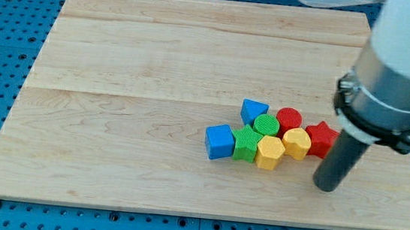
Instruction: Nudge the yellow hexagon up a bit
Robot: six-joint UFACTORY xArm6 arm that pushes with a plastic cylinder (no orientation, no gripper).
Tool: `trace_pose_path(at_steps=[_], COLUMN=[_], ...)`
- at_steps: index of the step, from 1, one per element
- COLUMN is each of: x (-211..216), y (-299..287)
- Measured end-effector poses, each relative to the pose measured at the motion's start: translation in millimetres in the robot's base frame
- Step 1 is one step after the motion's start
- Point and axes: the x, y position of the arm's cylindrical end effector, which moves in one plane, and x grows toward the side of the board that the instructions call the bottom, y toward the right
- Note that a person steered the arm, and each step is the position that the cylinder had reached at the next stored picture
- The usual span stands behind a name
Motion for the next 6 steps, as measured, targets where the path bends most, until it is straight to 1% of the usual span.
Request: trace_pose_path(at_steps=[1, 2, 3, 4, 5, 6], x=[-12.7, -45.0, -53.5, -25.6, 10.0, 13.6], y=[-0.3, -27.3, -61.5, -30.5, -34.8, -77.7])
